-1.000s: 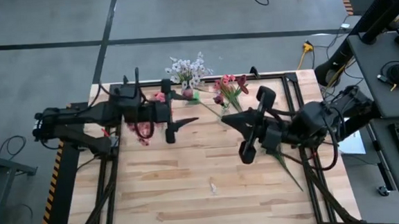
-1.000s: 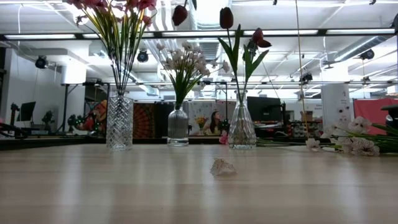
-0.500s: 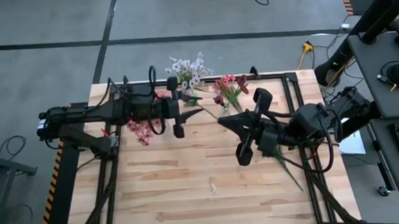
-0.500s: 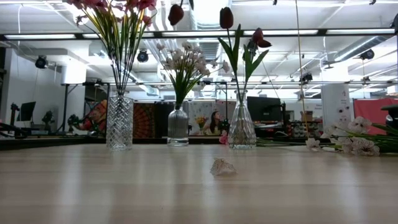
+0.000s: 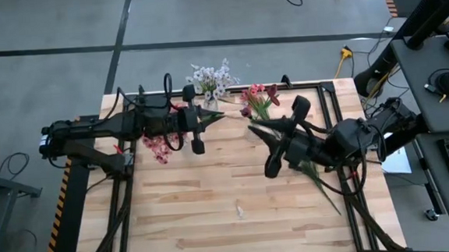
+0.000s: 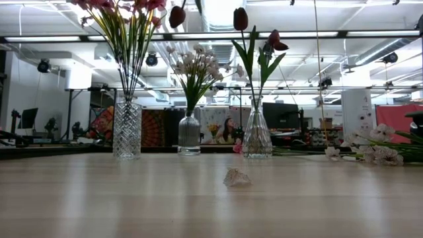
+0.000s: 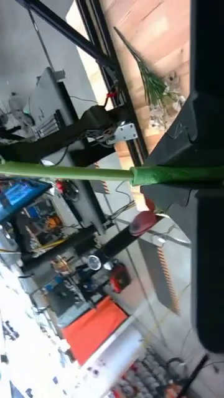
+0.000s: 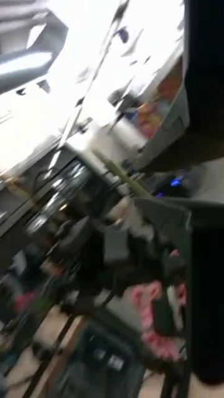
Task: Sort flowers into vase by color
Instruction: Put the red tulip into the bottom right transparent vase
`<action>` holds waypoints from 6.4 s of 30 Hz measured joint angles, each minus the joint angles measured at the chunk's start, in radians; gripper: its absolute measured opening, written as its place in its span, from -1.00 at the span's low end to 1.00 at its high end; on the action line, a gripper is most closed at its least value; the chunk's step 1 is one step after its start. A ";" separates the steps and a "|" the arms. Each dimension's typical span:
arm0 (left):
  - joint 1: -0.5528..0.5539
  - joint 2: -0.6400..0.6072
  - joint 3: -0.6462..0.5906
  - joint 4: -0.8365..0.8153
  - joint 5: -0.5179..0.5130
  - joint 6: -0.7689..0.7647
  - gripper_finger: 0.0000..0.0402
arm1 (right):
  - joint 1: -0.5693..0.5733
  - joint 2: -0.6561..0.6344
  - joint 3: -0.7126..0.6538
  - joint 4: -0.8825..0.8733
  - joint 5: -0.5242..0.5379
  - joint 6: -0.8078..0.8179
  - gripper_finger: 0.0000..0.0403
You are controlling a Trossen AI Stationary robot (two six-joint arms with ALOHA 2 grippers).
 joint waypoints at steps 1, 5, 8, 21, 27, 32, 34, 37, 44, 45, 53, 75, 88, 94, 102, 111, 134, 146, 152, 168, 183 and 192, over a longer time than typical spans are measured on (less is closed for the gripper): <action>0.000 0.000 0.000 -0.009 -0.014 -0.018 -0.97 | 0.000 0.000 0.005 -0.001 0.036 0.002 -0.62; 0.000 0.000 0.000 -0.062 -0.037 -0.105 -0.97 | 0.005 0.000 0.028 -0.002 0.238 -0.016 -0.36; 0.000 0.000 0.000 -0.126 -0.045 -0.222 -0.97 | 0.031 0.000 0.030 -0.055 0.400 -0.107 -0.22; -0.062 0.066 0.000 -0.212 0.112 -0.529 -0.98 | 0.164 0.118 0.025 -0.592 0.329 -0.202 -0.18; -0.065 0.116 0.000 -0.204 0.218 -0.664 -0.98 | 0.134 0.258 0.029 -0.495 0.463 -0.480 -0.17; -0.073 0.150 0.000 -0.205 0.278 -0.750 -0.96 | 0.103 0.307 0.067 -0.503 0.466 -0.516 -0.20; -0.075 0.153 0.000 -0.205 0.330 -0.782 -0.96 | 0.091 0.314 0.073 -0.508 0.456 -0.529 -0.22; -0.080 0.150 0.000 -0.212 0.391 -0.823 -0.96 | 0.075 0.314 0.077 -0.511 0.451 -0.532 -0.24; -0.072 0.098 0.000 -0.232 0.435 -0.968 -0.96 | 0.071 0.314 0.078 -0.511 0.431 -0.518 -0.21; -0.068 0.094 0.000 -0.232 0.435 -0.993 -0.96 | 0.072 0.314 0.078 -0.511 0.431 -0.516 -0.21; -0.081 0.088 0.000 -0.225 0.435 -1.091 -0.96 | 0.042 0.331 0.078 -0.512 0.424 -0.520 -0.20; -0.091 0.092 0.000 -0.200 0.436 -1.045 -0.93 | -0.025 0.345 0.077 -0.513 0.342 -0.521 -0.93; -0.090 0.042 0.000 -0.193 0.457 -0.955 -0.16 | -0.025 0.331 0.077 -0.535 0.402 -0.524 -0.94; -0.088 -0.031 0.010 -0.199 0.461 -0.907 0.11 | -0.026 0.307 0.077 -0.530 0.445 -0.576 -0.94; -0.089 -0.104 0.128 -0.291 0.452 -0.731 0.18 | -0.047 0.238 0.121 -0.520 0.375 -0.430 -0.94; -0.090 -0.148 0.248 -0.511 0.275 -0.405 0.18 | -0.174 0.012 0.124 -0.650 -0.294 0.410 -0.94; -0.248 -0.379 -0.063 -0.353 0.064 -0.292 0.18 | -0.260 -0.360 -0.969 0.580 -0.260 0.686 -0.94; -0.294 -0.444 -0.121 -0.346 -0.062 -0.170 0.18 | -0.305 -0.208 -1.120 0.979 -0.142 0.707 -0.94; -0.295 -0.449 -0.214 -0.331 -0.162 -0.176 0.18 | -0.371 -0.180 -1.122 0.972 -0.196 0.747 -0.94; -0.296 -0.488 -0.258 -0.279 -0.230 -0.216 0.18 | -0.549 -0.182 -1.127 0.940 -0.301 0.782 -0.94; -0.295 -0.480 -0.204 -0.268 -0.360 -0.187 0.18 | -0.588 -0.170 -1.123 0.941 -0.302 0.848 -0.94; -0.295 -0.473 -0.204 -0.268 -0.361 -0.182 0.18 | -0.609 -0.163 -1.119 0.944 -0.304 0.874 -0.94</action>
